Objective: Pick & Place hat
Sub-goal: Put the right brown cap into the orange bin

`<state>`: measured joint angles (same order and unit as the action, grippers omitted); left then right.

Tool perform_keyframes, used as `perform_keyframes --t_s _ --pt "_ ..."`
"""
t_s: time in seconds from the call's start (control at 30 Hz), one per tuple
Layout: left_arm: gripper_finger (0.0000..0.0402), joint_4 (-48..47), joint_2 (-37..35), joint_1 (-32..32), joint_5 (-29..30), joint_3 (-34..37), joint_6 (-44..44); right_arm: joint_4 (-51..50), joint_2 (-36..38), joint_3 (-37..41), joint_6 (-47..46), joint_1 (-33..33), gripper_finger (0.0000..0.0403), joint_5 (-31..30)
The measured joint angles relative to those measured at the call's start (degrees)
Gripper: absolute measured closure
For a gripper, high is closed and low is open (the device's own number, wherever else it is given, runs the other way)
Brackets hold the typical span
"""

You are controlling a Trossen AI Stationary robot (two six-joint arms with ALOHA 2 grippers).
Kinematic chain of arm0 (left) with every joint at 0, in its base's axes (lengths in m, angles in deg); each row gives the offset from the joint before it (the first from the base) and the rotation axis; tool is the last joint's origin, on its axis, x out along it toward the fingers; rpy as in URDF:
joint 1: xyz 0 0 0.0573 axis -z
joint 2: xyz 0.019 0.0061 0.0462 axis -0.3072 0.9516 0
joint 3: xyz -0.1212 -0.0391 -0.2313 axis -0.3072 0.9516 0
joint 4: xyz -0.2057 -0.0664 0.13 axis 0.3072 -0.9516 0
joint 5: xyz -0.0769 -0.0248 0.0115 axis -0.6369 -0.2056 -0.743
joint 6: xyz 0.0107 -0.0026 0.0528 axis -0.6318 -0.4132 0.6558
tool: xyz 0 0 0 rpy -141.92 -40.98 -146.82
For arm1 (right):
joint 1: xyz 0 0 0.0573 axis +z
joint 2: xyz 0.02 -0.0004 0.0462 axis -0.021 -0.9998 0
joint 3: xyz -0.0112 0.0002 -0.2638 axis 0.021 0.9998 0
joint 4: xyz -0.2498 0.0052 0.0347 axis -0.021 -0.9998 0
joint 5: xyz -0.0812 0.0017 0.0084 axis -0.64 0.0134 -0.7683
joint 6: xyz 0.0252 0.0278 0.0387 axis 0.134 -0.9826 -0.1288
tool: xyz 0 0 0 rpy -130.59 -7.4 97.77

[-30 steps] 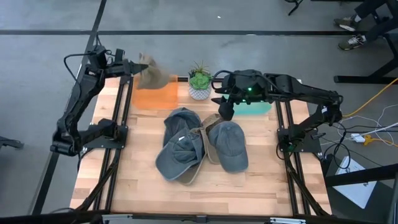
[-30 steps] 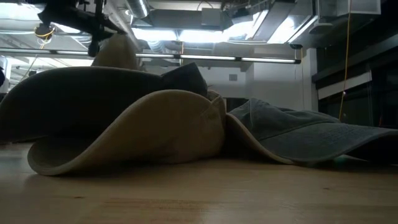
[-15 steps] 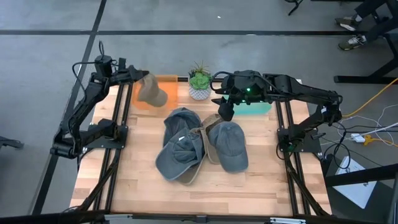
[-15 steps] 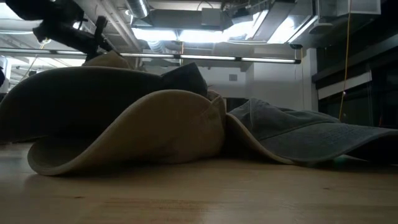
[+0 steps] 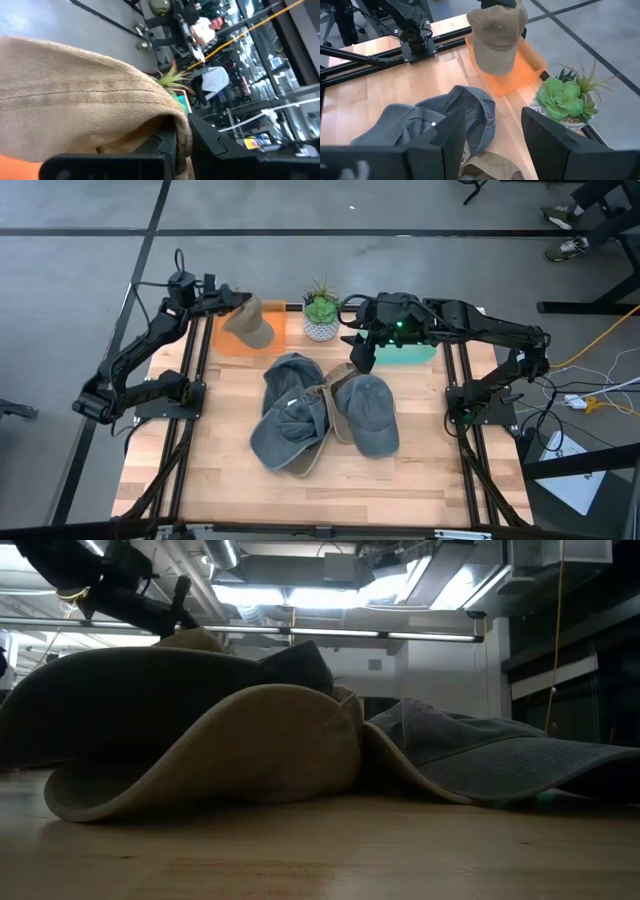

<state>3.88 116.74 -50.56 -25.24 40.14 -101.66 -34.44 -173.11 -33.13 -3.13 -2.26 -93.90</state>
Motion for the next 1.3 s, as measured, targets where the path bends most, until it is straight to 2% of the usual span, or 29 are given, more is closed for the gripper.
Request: perform_keyframes --t_s 0.2,0.3,0.47,0.7,0.83,1.03,1.3 --pt "0.0377 5.6 1.6 -0.1 1.0 0.0 -1.3 0.0 0.0 0.0 -0.1 0.0 0.0214 0.0" --pt "0.0377 4.8 1.5 -1.4 0.2 0.0 -0.9 0.0 0.0 0.0 -0.2 0.0 0.0214 0.0" --pt "0.0377 -1.7 1.5 -4.0 -0.9 0.0 4.0 0.0 0.0 0.0 -0.2 0.0 0.0214 0.0" --pt "0.0377 -17.0 1.6 -6.2 -1.8 0.0 15.4 0.0 0.0 0.0 0.0 0.0 0.0214 0.0" --pt "0.0377 -19.1 1.5 -7.9 -2.4 0.0 17.9 0.0 0.0 0.0 0.2 0.0 0.0214 0.0" --pt "0.0375 -20.7 1.3 -8.1 -6.6 0.0 20.6 0.0 0.0 0.0 0.2 0.0 0.0214 0.0" --pt "0.0375 -25.1 1.1 -8.2 -0.3 0.0 25.4 0.0 0.0 0.0 0.1 0.0 0.0214 0.0"
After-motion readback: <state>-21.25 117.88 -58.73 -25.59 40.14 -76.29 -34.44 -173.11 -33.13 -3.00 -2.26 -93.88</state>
